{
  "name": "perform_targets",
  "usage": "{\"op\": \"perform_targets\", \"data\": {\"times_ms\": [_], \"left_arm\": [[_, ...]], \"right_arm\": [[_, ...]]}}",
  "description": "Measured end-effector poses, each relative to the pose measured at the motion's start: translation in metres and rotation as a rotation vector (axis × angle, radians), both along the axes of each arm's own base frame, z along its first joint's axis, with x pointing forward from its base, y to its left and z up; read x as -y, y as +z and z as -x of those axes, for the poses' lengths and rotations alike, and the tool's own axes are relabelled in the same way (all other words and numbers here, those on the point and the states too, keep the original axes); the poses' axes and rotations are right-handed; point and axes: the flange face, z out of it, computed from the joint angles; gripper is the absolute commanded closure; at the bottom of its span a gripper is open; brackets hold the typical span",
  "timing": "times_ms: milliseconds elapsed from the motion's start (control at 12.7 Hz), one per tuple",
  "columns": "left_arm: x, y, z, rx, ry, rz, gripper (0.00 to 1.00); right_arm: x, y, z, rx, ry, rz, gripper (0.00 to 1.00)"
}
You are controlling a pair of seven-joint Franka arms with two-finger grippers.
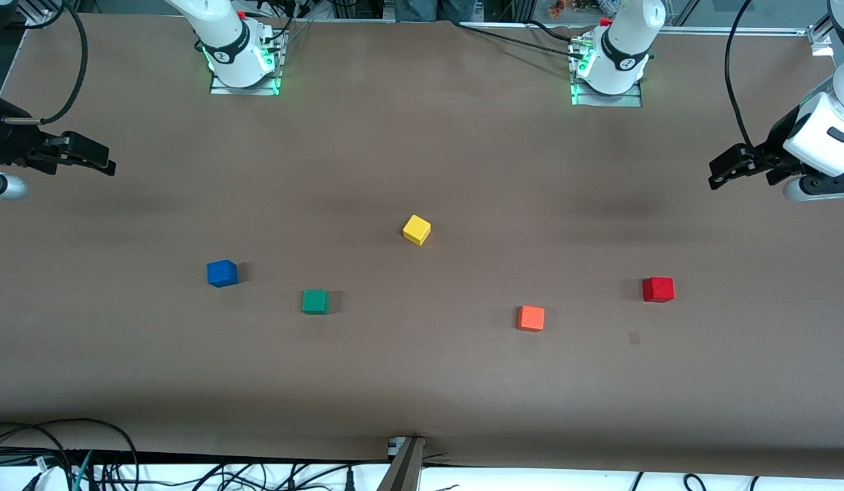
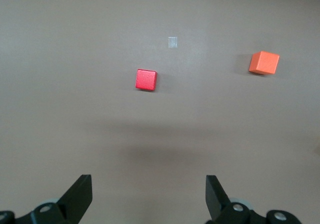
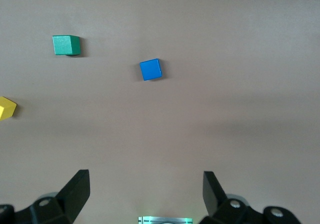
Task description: Pass red block to right arm, stack on blue
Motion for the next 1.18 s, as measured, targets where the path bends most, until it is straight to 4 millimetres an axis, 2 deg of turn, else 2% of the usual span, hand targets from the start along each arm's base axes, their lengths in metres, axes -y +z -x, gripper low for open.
{"op": "perform_targets", "data": {"times_ms": [866,1180], "left_arm": [[0.007,0.006,-0.001,0.014,-0.015,0.001,0.0],[0.021,-0.002,-0.006,0.002,-0.044,0.002,0.0]], "right_arm": [[0.0,0.0,0.0,0.0,0.0,0.0,0.0],[0.0,0.0,0.0,0.0,0.0,0.0,0.0]]}}
